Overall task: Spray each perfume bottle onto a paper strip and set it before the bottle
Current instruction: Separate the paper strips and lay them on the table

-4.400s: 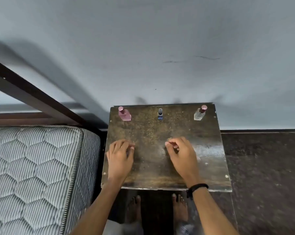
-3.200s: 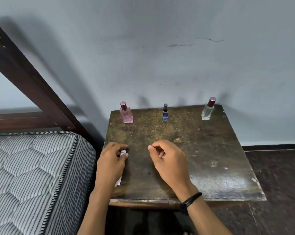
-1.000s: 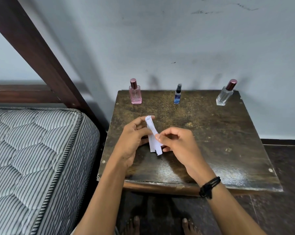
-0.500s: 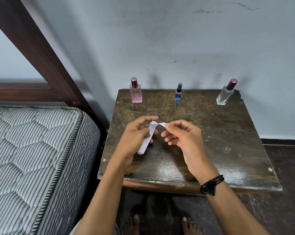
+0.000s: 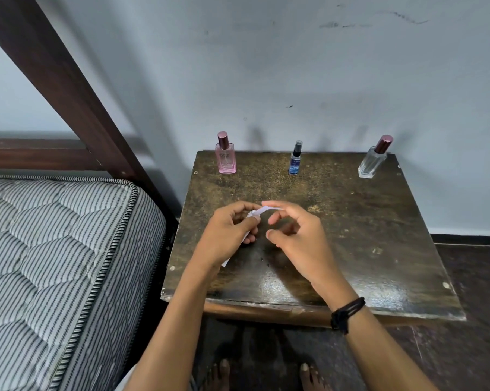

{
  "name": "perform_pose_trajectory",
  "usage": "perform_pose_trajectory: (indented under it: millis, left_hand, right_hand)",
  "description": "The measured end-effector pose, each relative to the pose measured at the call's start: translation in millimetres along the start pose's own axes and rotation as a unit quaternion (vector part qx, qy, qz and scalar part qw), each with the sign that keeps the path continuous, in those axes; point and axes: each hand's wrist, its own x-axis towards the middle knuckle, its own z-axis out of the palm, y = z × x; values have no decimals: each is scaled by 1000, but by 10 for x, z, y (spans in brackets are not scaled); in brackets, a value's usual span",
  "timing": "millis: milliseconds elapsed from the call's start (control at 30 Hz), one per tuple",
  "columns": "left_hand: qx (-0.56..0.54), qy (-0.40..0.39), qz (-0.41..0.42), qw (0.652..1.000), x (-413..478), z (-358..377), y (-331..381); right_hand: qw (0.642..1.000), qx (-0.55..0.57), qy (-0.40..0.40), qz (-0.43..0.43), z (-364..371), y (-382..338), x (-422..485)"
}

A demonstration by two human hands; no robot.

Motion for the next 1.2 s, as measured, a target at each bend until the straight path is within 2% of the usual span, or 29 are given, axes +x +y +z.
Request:
perform_pose_trajectory:
  millis: [133, 267, 600, 1200]
  left_hand:
    - [25, -17, 7, 1000, 12, -24, -27]
    - [25, -17, -1, 1000, 18, -36, -43]
    - [76, 2, 9, 997, 21, -56, -73]
    - [73, 6, -1, 997, 17, -56, -49]
  right_hand:
    - [998, 32, 44, -29, 10, -21, 3]
    - [995, 10, 95, 2, -35, 42, 31]
    - [995, -56, 78, -9, 17, 4, -16]
    - [996, -23, 87, 11, -14, 109, 42]
